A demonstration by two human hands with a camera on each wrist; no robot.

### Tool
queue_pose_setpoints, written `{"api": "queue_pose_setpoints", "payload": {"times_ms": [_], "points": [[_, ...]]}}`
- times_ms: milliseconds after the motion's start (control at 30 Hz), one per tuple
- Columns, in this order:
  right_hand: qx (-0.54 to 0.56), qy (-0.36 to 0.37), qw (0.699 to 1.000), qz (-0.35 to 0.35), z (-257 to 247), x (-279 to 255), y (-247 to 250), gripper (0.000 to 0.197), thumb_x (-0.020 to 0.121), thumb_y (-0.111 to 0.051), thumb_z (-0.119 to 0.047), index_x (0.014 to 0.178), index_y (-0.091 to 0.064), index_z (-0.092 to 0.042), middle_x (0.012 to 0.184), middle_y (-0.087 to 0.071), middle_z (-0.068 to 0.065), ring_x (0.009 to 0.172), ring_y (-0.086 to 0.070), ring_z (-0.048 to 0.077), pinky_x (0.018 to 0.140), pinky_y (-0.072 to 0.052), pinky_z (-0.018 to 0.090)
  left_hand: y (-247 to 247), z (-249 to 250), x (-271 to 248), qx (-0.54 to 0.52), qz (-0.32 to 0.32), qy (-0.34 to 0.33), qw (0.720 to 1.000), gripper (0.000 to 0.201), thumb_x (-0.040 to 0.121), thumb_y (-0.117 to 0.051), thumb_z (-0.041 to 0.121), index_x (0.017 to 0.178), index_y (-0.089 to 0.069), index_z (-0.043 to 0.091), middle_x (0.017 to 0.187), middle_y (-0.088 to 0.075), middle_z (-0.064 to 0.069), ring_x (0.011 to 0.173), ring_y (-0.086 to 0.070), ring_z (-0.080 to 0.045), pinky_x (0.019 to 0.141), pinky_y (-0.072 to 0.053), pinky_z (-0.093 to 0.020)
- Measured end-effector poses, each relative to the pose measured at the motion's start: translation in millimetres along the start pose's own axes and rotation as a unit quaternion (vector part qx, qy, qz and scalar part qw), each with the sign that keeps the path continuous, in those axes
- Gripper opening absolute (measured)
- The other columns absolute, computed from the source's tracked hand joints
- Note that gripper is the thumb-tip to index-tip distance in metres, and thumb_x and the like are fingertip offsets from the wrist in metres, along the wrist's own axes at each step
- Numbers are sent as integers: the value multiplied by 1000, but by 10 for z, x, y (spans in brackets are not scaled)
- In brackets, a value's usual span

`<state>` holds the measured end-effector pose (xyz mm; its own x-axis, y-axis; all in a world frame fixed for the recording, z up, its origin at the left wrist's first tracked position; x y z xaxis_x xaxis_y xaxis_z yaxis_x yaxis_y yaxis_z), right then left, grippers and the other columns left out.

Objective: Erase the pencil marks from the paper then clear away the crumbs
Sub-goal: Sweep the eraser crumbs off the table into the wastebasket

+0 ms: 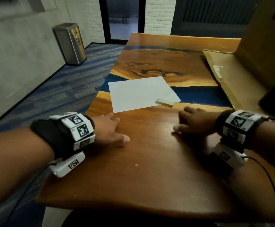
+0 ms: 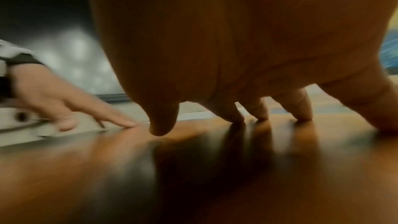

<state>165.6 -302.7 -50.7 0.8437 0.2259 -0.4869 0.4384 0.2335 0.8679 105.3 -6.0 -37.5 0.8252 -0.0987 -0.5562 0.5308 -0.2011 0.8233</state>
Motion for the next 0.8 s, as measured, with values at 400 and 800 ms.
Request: {"api": "queue_pose_setpoints", "payload": {"times_ms": [400, 800], "points": [[2, 40, 999, 3, -203, -453, -136, 75, 92, -34, -72, 154, -22, -31, 161, -20, -2, 147, -25, 34, 116, -31, 53, -68, 397, -228, -32, -12, -175, 984, 72, 90, -43, 73, 149, -45, 31, 163, -28, 6, 147, -31, -19, 119, -29, -41], [39, 11, 999, -15, -102, -923, -446, 83, 84, -36, -77, 150, -29, -27, 158, -23, 7, 142, -30, 30, 114, -33, 50, -159, 502, -569, -121, 9, -232, 965, 61, 90, -48, 68, 144, -50, 40, 155, -40, 17, 141, -36, -7, 118, -26, -33]]}}
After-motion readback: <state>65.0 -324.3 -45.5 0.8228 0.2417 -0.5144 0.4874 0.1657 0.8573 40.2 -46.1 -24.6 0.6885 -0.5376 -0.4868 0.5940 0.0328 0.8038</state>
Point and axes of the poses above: each hand's wrist, its own x-axis towards the middle knuckle, its own y-axis out of the back of the hand, z = x × y, the point moved 1 cm from there along x, towards the middle knuckle
